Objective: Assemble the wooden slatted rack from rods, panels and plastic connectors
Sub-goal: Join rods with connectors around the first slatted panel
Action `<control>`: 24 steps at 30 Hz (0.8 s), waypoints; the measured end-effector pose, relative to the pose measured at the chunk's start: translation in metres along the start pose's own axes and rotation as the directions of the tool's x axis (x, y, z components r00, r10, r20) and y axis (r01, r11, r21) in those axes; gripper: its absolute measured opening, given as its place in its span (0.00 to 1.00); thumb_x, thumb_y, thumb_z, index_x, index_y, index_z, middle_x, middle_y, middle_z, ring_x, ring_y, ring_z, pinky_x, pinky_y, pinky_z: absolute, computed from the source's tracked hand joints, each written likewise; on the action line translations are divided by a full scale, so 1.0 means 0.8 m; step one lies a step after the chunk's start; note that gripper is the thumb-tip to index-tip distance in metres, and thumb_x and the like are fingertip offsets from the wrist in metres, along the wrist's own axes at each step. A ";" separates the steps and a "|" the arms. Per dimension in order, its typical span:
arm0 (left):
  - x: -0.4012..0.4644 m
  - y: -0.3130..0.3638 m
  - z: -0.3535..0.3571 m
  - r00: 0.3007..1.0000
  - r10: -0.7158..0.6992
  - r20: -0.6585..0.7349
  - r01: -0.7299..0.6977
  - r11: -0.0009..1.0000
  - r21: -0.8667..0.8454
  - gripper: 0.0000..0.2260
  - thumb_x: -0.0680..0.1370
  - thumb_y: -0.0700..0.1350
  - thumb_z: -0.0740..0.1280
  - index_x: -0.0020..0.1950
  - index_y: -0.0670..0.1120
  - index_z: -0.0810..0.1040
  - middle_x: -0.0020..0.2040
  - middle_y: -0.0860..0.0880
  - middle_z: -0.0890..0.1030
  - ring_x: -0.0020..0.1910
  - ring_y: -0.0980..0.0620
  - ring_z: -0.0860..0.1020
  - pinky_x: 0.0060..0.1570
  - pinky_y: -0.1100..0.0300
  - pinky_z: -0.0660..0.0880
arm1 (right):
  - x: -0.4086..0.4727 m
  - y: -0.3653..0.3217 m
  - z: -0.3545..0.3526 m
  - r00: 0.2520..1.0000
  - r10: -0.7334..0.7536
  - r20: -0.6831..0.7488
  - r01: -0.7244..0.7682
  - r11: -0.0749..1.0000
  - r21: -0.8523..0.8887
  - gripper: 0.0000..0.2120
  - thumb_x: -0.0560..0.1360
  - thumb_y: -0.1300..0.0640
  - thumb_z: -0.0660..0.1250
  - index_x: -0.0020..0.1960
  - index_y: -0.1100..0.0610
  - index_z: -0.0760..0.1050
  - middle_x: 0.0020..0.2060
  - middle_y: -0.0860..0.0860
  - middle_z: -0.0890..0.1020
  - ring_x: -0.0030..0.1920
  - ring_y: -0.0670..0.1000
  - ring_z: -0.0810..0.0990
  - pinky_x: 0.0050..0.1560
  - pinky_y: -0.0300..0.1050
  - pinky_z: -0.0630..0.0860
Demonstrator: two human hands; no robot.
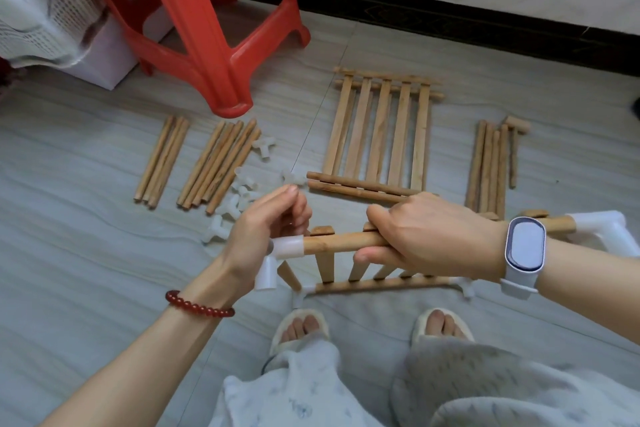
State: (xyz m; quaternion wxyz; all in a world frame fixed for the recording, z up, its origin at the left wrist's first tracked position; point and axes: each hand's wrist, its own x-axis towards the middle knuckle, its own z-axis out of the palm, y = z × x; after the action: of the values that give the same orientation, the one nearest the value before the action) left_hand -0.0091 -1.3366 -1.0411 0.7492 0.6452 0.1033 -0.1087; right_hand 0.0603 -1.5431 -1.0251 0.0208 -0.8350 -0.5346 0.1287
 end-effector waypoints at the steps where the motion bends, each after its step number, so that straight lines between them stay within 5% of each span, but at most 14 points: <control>1: 0.004 0.001 -0.001 1.000 0.016 -0.016 -0.016 1.000 0.021 0.15 0.78 0.49 0.58 0.32 0.48 0.68 0.31 0.51 0.69 0.31 0.55 0.68 0.33 0.68 0.69 | 0.003 0.002 -0.001 1.000 0.006 -0.017 -0.005 1.000 0.009 0.28 0.66 0.31 0.32 0.43 0.51 0.59 0.26 0.44 0.65 0.24 0.44 0.63 0.26 0.38 0.58; 6: 0.042 0.013 -0.006 0.987 0.082 -0.137 -0.055 0.981 0.187 0.16 0.81 0.45 0.57 0.33 0.44 0.70 0.30 0.50 0.70 0.32 0.53 0.69 0.37 0.61 0.68 | 0.027 0.029 -0.005 0.996 0.082 -0.044 -0.082 0.997 -0.001 0.30 0.64 0.29 0.34 0.44 0.50 0.61 0.26 0.44 0.67 0.23 0.42 0.65 0.23 0.33 0.58; 9: 0.065 0.012 -0.012 0.936 0.029 -0.351 -0.037 0.999 -0.015 0.17 0.81 0.49 0.57 0.36 0.44 0.74 0.31 0.48 0.75 0.32 0.54 0.73 0.38 0.59 0.71 | 0.046 0.050 -0.002 0.984 0.129 -0.126 -0.142 0.986 -0.093 0.32 0.68 0.30 0.35 0.46 0.52 0.66 0.31 0.45 0.72 0.28 0.45 0.70 0.27 0.37 0.66; 11: 0.072 0.003 -0.017 0.932 -0.038 -0.361 -0.042 0.977 -0.210 0.20 0.81 0.56 0.53 0.43 0.44 0.77 0.36 0.47 0.80 0.37 0.52 0.78 0.41 0.58 0.74 | 0.056 0.065 0.004 0.948 0.221 -0.229 -0.244 0.967 -0.075 0.26 0.76 0.35 0.43 0.54 0.52 0.69 0.42 0.47 0.77 0.39 0.47 0.74 0.38 0.40 0.73; 13: 0.076 -0.016 -0.022 0.951 -0.037 -0.306 -0.040 0.970 -0.242 0.23 0.78 0.63 0.52 0.53 0.47 0.77 0.47 0.47 0.83 0.47 0.50 0.80 0.47 0.57 0.73 | 0.063 0.079 0.017 0.896 0.335 -0.292 -0.356 0.934 -0.021 0.19 0.80 0.44 0.51 0.64 0.52 0.68 0.54 0.49 0.77 0.54 0.50 0.74 0.60 0.46 0.68; 16: 0.090 -0.049 -0.026 0.951 -0.024 -0.309 0.042 0.998 0.051 0.15 0.75 0.58 0.63 0.58 0.54 0.73 0.51 0.50 0.80 0.53 0.52 0.78 0.55 0.54 0.72 | 0.072 0.090 0.042 0.858 0.445 -0.256 -0.441 0.894 0.078 0.21 0.80 0.53 0.54 0.73 0.52 0.60 0.67 0.49 0.70 0.69 0.51 0.65 0.73 0.55 0.51; 20: 0.137 -0.062 -0.028 0.895 0.060 -0.442 0.008 0.989 0.150 0.09 0.80 0.36 0.58 0.56 0.48 0.72 0.38 0.50 0.71 0.37 0.54 0.72 0.45 0.58 0.72 | 0.072 0.097 0.074 0.812 0.511 -0.281 -0.457 0.857 0.239 0.24 0.78 0.59 0.57 0.74 0.55 0.59 0.73 0.51 0.62 0.74 0.51 0.56 0.74 0.56 0.53; 24: 0.171 -0.078 -0.034 0.867 0.048 -0.495 -0.010 0.997 0.079 0.07 0.82 0.44 0.57 0.48 0.50 0.73 0.34 0.51 0.67 0.32 0.55 0.66 0.34 0.63 0.66 | 0.029 0.106 0.128 0.618 0.776 -0.127 -0.636 0.588 0.500 0.20 0.77 0.60 0.57 0.69 0.57 0.65 0.64 0.54 0.72 0.63 0.53 0.71 0.63 0.52 0.70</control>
State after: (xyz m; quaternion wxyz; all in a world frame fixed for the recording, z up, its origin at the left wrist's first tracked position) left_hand 0.1024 -1.3225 -1.1439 0.6746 0.6800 0.2788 0.0682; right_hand 0.1207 -1.5690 -1.1434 0.2301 -0.9636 -0.1007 0.0914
